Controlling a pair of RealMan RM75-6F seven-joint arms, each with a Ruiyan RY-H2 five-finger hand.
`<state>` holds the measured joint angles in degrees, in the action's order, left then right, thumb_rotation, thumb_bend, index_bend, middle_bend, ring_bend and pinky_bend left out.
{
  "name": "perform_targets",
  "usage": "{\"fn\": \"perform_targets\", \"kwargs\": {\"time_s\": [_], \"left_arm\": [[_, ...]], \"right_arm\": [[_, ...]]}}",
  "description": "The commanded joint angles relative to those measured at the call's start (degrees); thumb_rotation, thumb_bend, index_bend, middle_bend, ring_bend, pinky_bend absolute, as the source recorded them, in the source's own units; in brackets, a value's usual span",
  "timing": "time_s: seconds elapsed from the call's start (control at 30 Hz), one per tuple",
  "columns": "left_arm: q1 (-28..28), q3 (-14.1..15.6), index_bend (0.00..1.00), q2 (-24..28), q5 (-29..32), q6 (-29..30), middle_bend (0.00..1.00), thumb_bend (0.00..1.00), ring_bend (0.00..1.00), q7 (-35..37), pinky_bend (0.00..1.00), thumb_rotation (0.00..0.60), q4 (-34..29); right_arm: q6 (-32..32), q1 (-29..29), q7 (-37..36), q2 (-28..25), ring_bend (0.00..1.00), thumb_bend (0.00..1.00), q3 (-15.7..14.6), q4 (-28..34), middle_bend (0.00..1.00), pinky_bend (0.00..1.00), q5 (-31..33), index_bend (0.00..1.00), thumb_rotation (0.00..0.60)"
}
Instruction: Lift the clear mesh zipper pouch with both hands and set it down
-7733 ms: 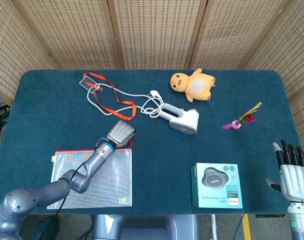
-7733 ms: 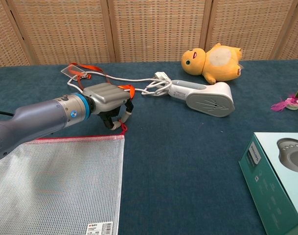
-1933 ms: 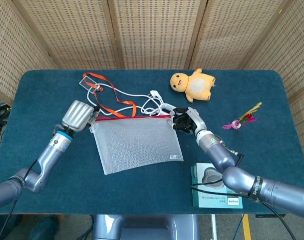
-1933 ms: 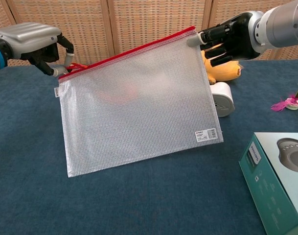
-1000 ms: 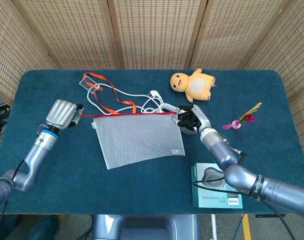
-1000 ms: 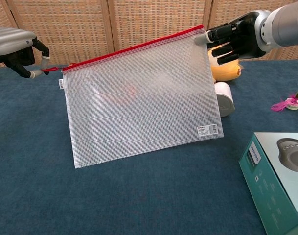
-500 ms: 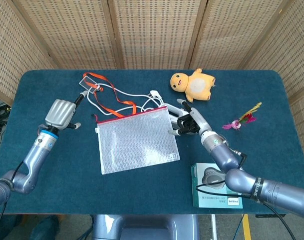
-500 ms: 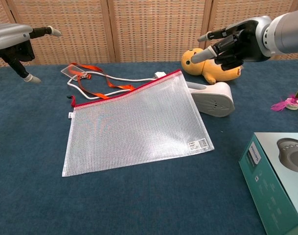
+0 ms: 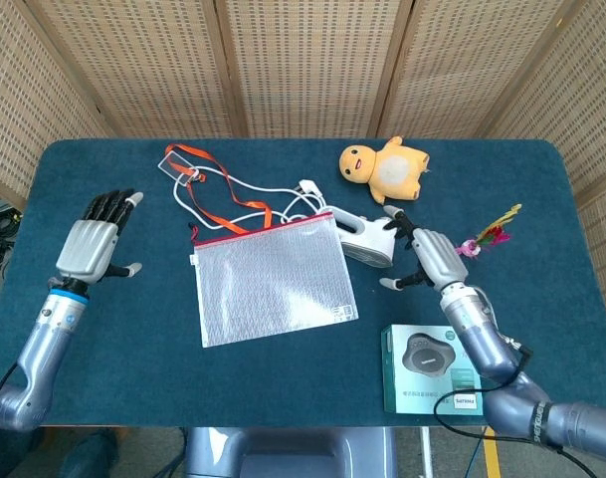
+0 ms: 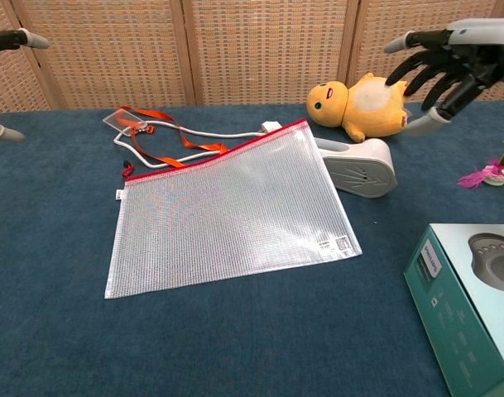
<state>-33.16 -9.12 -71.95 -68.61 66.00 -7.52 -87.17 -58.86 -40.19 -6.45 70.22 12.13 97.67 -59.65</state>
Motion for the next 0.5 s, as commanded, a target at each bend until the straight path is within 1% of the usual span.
{"fn": "perform_targets", "kwargs": {"time_s": [0.03, 0.07, 0.13, 0.23, 0.33, 0.4, 0.5], "left_arm": [[6.58, 2.18, 0.0, 2.94, 1.6, 8.41, 0.0, 0.0, 0.0, -5.13, 0.0, 0.6, -7.97], [7.89, 2.66, 0.0, 2.8, 0.88, 10.45, 0.0, 0.0, 0.0, -5.2, 0.0, 0.6, -8.63], [10.24, 3.47, 0.0, 2.2, -0.3, 14.08, 0.0, 0.0, 0.0, -4.74, 0.0, 0.6, -9.07], [15.08, 6.15, 0.0, 0.94, -3.77, 20.52, 0.0, 0.0, 0.0, -3.28, 0.0, 0.6, -8.93], [17.86, 7.83, 0.0, 0.37, -6.42, 23.51, 0.0, 0.0, 0.0, -1.46, 0.0, 0.6, -8.2], [19.49, 9.14, 0.0, 0.51, -8.15, 24.78, 0.0, 0.0, 0.0, -0.74, 0.0, 0.6, -8.21], [21.13, 10.19, 0.0, 0.76, -10.3, 26.44, 0.0, 0.0, 0.0, -0.68, 0.0, 0.6, -8.48]], "right_arm": [[-17.23, 9.41, 7.3, 0.0, 0.01, 0.0, -8.67, -6.27, 0.08, 0.0, -18.39, 0.11, 0.6], [-20.39, 11.02, 8.37, 0.1, 0.01, 0.0, -9.53, -7.32, 0.08, 0.0, -20.66, 0.11, 0.6], [-24.12, 13.16, 10.11, 0.06, 0.0, 0.0, -10.74, -8.56, 0.06, 0.0, -23.23, 0.1, 0.6], [-29.96, 17.58, 12.25, -0.57, 0.0, 0.0, -13.49, -9.82, 0.01, 0.0, -27.11, 0.08, 0.6], [-32.23, 20.46, 12.81, -1.17, 0.0, 0.0, -14.98, -10.0, 0.0, 0.0, -28.33, 0.05, 0.6], [-33.3, 22.34, 12.59, -1.66, 0.0, 0.0, -15.84, -9.94, 0.0, 0.0, -28.72, 0.04, 0.6], [-34.89, 24.54, 12.37, -1.88, 0.0, 0.0, -16.47, -10.23, 0.0, 0.0, -29.35, 0.04, 0.6]]}}
